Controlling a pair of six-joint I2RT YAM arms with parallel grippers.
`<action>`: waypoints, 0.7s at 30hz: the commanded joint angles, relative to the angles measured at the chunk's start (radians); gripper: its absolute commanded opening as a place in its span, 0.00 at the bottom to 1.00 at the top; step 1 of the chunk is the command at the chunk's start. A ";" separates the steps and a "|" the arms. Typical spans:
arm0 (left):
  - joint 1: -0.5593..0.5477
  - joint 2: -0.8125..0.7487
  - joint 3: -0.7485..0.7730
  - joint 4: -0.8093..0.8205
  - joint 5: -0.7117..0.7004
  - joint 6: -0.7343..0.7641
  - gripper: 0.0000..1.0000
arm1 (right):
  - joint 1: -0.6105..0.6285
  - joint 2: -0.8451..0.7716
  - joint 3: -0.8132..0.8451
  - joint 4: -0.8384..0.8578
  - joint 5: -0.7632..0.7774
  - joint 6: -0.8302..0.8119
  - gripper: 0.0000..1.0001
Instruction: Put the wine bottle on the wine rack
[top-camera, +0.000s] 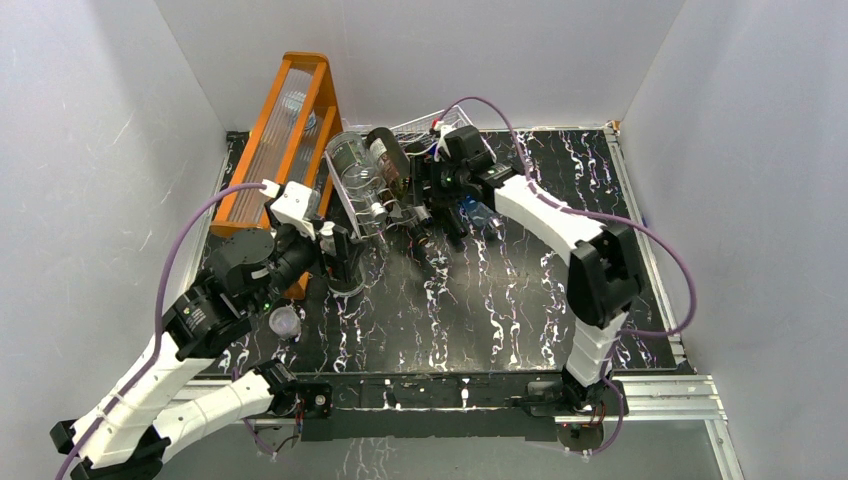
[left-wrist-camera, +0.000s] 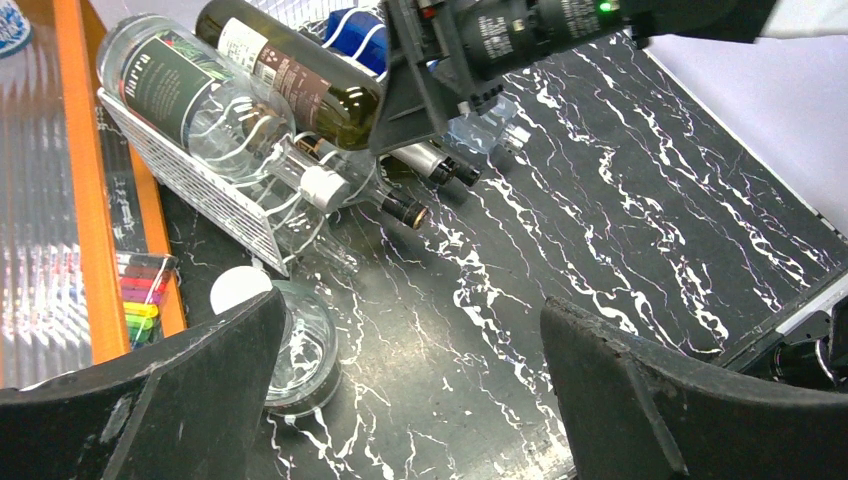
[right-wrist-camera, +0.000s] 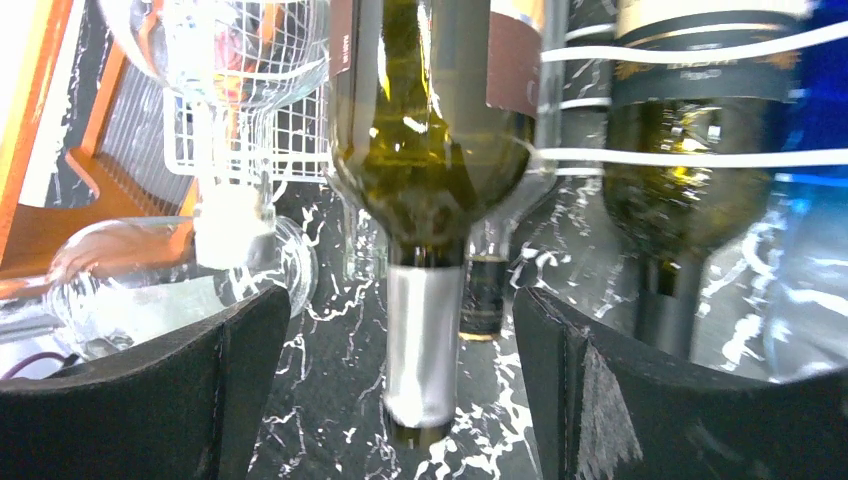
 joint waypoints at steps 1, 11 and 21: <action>0.002 -0.037 0.068 -0.012 -0.046 0.036 0.98 | 0.002 -0.177 -0.046 0.022 0.114 -0.072 0.93; 0.002 -0.086 0.136 -0.034 -0.096 0.073 0.98 | 0.154 -0.373 -0.186 0.134 0.017 -0.228 0.85; 0.002 -0.146 0.157 -0.022 -0.133 0.064 0.98 | 0.377 -0.262 -0.152 0.330 0.125 -0.220 0.86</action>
